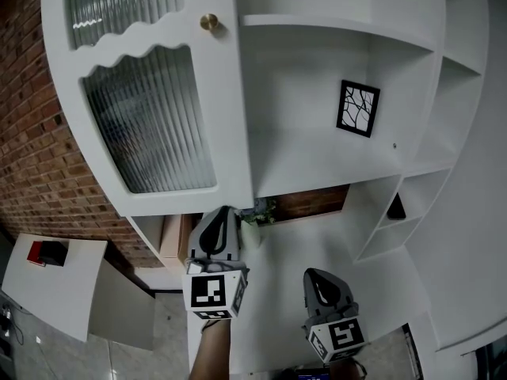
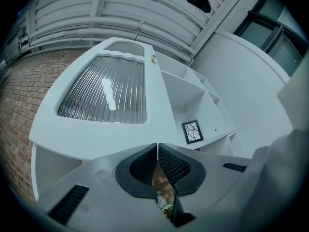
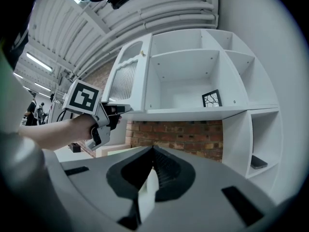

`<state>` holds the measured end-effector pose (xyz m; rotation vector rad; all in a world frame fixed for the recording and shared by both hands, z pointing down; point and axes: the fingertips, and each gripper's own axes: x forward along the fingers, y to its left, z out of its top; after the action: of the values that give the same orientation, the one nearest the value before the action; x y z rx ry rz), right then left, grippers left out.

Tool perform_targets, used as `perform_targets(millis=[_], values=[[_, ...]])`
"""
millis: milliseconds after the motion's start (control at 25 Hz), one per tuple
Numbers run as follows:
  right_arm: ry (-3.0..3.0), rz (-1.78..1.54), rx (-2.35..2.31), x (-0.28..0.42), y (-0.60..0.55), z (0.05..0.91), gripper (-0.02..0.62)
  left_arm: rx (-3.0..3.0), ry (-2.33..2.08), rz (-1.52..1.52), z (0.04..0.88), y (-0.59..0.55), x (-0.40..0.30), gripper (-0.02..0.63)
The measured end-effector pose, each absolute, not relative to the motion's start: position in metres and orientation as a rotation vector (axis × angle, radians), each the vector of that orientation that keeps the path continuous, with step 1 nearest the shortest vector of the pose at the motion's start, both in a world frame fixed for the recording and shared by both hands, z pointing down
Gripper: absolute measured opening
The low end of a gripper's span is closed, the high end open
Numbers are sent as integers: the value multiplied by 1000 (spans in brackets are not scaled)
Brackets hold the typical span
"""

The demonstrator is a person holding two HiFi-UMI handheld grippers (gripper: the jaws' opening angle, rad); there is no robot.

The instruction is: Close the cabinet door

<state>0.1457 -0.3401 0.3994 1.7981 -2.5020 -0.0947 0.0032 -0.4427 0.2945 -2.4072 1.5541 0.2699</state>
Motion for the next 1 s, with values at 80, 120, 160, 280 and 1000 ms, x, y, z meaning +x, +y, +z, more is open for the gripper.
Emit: perform_targets(millis=[80, 120, 160, 280, 1000], values=[[-2497, -87, 1808, 144, -336, 399, 0, -2414, 1556, 262, 297, -436, 1, 20], [-2493, -79, 1816, 142, -333, 400, 0, -2420, 1557, 260, 300, -432, -1, 20], [-2490, -72, 1821, 141, -330, 400, 0, -2425, 1558, 256, 303, -426, -4, 20], [-2480, -86, 1817, 134, -321, 399, 0, -2448, 1570, 237, 317, -409, -14, 20], [-2454, -100, 1876, 85, -229, 392, 0, -2599, 1620, 183, 374, -285, -81, 19]])
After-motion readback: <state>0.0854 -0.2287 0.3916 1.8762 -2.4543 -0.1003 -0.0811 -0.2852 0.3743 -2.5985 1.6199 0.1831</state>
